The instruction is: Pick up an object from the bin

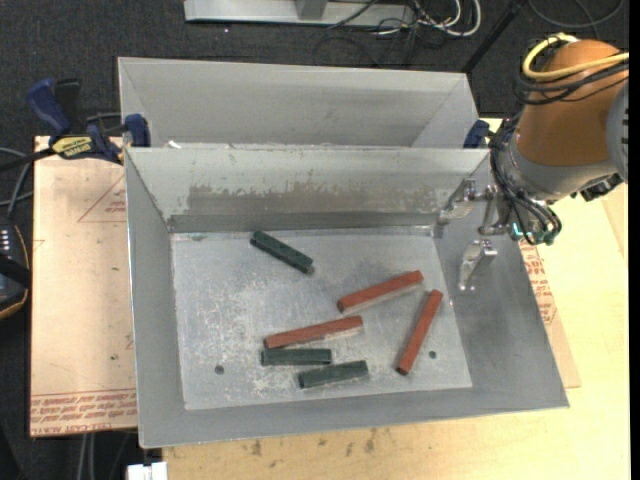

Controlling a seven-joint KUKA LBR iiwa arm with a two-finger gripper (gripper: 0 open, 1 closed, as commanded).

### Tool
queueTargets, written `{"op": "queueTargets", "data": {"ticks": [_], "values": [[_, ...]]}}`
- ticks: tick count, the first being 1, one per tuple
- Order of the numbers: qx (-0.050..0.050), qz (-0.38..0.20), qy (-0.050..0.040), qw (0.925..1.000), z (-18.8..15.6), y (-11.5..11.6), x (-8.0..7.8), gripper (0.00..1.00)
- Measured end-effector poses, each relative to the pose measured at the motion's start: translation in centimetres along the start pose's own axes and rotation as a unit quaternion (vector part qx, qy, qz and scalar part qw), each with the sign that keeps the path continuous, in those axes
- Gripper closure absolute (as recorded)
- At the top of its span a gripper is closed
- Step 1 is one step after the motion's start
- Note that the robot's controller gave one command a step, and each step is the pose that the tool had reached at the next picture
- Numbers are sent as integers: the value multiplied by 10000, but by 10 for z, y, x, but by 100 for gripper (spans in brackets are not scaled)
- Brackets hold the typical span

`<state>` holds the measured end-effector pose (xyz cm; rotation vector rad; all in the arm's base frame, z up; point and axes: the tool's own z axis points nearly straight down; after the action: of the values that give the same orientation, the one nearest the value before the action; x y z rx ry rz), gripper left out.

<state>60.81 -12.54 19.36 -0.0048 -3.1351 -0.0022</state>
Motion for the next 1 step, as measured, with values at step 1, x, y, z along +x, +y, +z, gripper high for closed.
{"op": "queueTargets", "data": {"ticks": [1], "values": [[6,-16,-40,10000,-5,1,-2,100]]}}
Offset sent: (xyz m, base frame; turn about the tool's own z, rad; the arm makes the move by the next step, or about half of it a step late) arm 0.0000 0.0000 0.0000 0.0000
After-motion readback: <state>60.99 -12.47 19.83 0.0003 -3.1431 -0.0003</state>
